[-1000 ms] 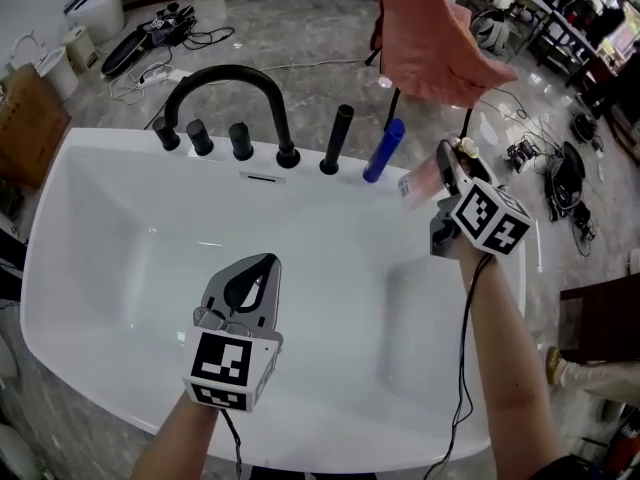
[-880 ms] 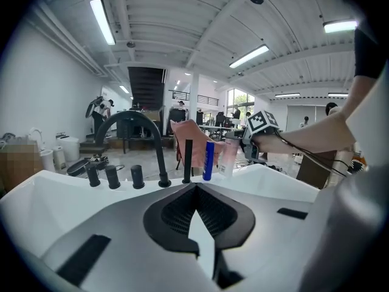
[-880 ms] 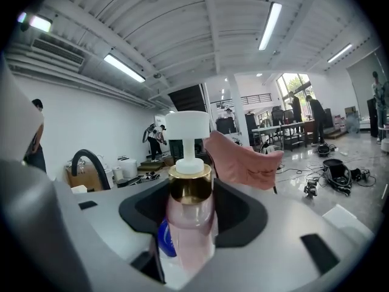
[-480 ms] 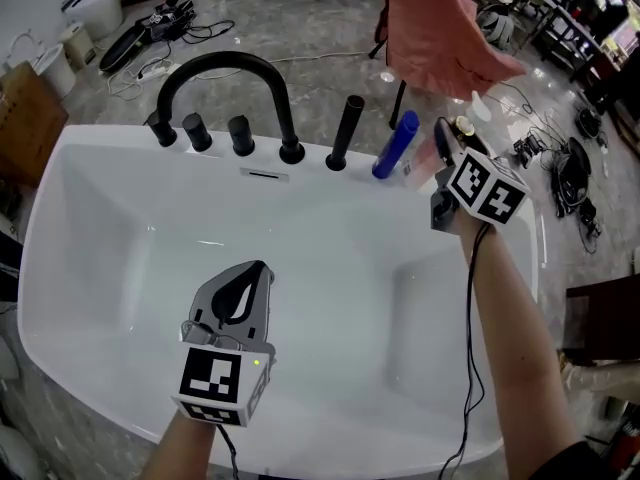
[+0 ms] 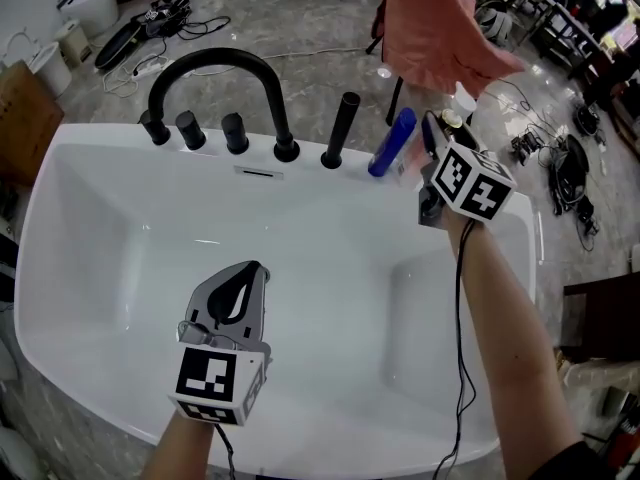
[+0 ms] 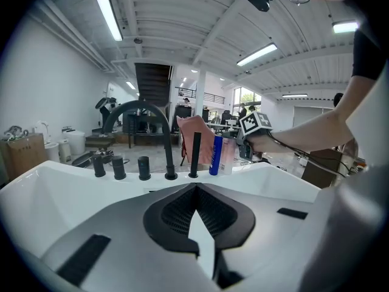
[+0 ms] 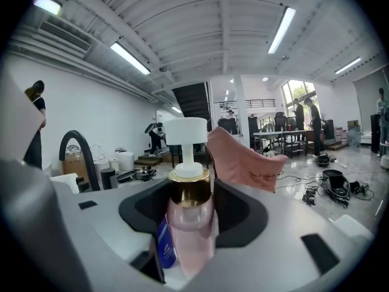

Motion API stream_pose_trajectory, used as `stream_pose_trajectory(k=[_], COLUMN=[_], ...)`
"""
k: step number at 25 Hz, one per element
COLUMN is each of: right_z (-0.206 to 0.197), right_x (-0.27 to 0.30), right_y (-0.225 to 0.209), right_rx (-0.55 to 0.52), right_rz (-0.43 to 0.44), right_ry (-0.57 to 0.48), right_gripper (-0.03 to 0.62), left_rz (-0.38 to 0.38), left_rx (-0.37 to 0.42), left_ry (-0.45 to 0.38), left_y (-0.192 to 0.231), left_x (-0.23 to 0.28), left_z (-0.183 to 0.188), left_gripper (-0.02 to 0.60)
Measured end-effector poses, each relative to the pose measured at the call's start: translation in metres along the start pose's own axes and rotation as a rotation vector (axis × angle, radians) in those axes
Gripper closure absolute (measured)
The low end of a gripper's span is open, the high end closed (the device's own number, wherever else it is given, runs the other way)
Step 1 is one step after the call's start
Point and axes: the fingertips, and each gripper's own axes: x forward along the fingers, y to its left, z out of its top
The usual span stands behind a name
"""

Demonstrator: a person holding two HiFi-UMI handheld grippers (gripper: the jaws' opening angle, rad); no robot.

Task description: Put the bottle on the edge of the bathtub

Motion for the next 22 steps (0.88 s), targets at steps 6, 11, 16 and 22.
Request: stream_pose_trajectory(k=[6, 11, 16, 22], right_z=[-0.001, 0.001, -0.007, -0.015], right_x=[-0.002, -0.005, -0.012, -0.053], right_y=[0.000, 0.002, 0.006, 0.004], right_rx=[0.050, 0.025, 0.045, 0.038], right_rz=[0.002, -0.009, 0.003, -0.017], right_ry=[-0.012, -0.011, 0.024, 0.058], right_gripper=[0.368, 0.352, 0.315, 0.304], left_rz=[0.001, 0.015, 0.056, 0.046], left_rx=[0.001, -0.002, -0.052, -0.071], left_ry=[0.007, 0.023, 0.049, 0.036], left_y=[0.001, 0.005, 0.019, 0.014], left_x=[0.000, -0.005, -0.014, -0.040], left_z=[-0.009, -0.017, -0.027, -0.008], left_gripper=[0.566, 0.566, 0.566, 0.566])
